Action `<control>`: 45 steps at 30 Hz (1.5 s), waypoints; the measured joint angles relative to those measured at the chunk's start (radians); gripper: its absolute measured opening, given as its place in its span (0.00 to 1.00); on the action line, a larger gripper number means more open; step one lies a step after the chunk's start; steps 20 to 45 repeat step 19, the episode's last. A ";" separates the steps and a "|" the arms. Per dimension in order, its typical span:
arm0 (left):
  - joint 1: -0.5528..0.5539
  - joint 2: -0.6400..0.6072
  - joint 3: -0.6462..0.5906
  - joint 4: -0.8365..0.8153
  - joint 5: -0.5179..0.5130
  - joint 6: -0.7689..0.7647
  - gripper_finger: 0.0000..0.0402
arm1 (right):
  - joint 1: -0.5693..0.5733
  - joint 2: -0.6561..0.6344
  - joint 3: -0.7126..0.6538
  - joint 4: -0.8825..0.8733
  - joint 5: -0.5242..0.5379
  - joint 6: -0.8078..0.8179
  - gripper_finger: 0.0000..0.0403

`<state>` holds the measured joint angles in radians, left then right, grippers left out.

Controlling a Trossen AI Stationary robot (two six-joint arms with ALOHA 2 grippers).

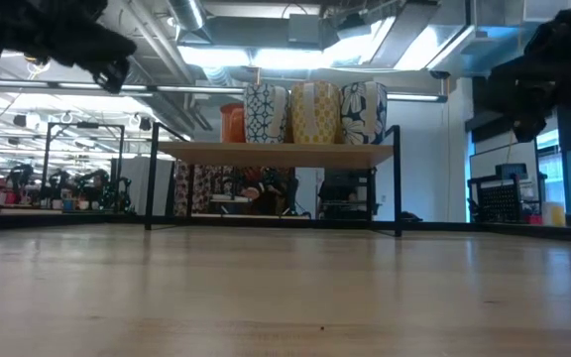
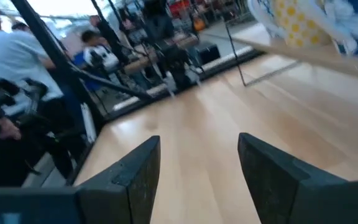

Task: Place coffee mugs
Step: Return to Home Position

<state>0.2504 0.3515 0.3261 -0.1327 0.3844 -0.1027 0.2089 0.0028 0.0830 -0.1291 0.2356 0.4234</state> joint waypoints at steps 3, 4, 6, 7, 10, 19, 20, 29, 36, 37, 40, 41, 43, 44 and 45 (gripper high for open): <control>0.000 -0.049 -0.041 -0.003 0.000 -0.008 0.00 | 0.000 0.020 -0.002 0.022 0.023 -0.009 0.51; 0.000 -0.068 -0.054 -0.004 -0.004 -0.018 0.00 | 0.000 0.010 -0.012 0.004 0.028 -0.011 0.51; 0.000 -0.100 -0.080 0.000 -0.008 -0.028 0.00 | 0.000 0.000 -0.019 0.016 0.042 -0.016 0.51; 0.000 -0.121 -0.094 -0.001 -0.008 -0.041 0.00 | 0.000 0.000 -0.020 0.021 0.048 -0.024 0.51; 0.000 -0.179 -0.135 -0.002 -0.008 -0.071 0.00 | 0.000 0.000 -0.020 0.019 0.075 -0.055 0.51; 0.000 -0.328 -0.246 -0.012 -0.008 -0.102 0.00 | 0.000 0.015 -0.020 0.018 0.112 -0.086 0.51; 0.000 -0.328 -0.246 -0.012 -0.008 -0.102 0.00 | 0.000 0.015 -0.020 0.018 0.112 -0.086 0.51; 0.000 -0.328 -0.246 -0.012 -0.008 -0.102 0.00 | 0.000 0.015 -0.020 0.018 0.112 -0.086 0.51; 0.000 -0.328 -0.246 -0.012 -0.008 -0.102 0.00 | 0.000 0.015 -0.020 0.018 0.112 -0.086 0.51; 0.000 -0.328 -0.246 -0.012 -0.008 -0.102 0.00 | 0.000 0.015 -0.020 0.018 0.112 -0.086 0.51; 0.000 -0.328 -0.246 -0.012 -0.008 -0.102 0.00 | 0.000 0.015 -0.020 0.018 0.112 -0.086 0.51; 0.000 -0.328 -0.246 -0.012 -0.008 -0.102 0.00 | 0.000 0.015 -0.020 0.018 0.112 -0.086 0.51; 0.000 -0.328 -0.246 -0.012 -0.008 -0.102 0.00 | 0.000 0.015 -0.020 0.018 0.112 -0.086 0.51; 0.000 -0.328 -0.246 -0.012 -0.008 -0.102 0.00 | 0.000 0.015 -0.020 0.018 0.112 -0.086 0.51; 0.000 -0.328 -0.246 -0.012 -0.008 -0.102 0.00 | 0.000 0.015 -0.020 0.018 0.112 -0.086 0.51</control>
